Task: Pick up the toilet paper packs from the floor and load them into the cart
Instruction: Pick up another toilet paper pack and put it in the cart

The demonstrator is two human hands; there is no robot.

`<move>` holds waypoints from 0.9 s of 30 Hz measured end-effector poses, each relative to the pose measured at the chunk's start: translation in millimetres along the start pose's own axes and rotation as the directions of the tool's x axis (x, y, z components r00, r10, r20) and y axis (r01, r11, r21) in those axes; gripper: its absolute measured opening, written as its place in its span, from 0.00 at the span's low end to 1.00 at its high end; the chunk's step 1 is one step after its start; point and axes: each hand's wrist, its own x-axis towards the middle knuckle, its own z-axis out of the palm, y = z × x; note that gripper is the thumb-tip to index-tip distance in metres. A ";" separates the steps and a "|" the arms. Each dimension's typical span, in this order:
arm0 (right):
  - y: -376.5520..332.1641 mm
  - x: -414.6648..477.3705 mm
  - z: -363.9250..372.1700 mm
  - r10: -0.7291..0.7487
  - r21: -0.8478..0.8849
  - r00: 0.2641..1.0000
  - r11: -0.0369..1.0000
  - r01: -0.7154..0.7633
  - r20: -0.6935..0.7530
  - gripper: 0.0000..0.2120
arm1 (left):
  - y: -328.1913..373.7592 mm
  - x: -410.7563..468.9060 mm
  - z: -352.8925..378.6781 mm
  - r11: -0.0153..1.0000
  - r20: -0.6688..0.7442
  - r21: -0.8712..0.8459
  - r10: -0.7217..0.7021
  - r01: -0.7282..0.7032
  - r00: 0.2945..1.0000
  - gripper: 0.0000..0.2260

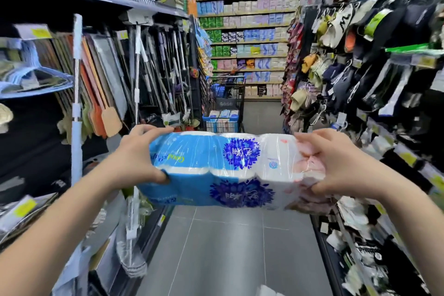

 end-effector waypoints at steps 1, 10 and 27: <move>3.4 13.1 3.2 -0.008 -0.002 1.000 1.000 0.008 0.007 0.57 | -5.2 8.3 1.8 1.000 -0.002 -0.001 -0.011 0.011 1.000 0.50; 19.5 136.5 39.5 -0.034 0.042 0.999 0.999 0.033 0.042 0.55 | -69.4 111.1 17.1 0.998 0.030 -0.008 -0.056 0.057 0.998 0.52; 31.2 377.4 75.9 0.103 -0.040 0.995 0.994 -0.103 0.004 0.54 | -209.4 407.0 42.5 0.978 0.043 -0.116 0.177 -0.171 0.983 0.49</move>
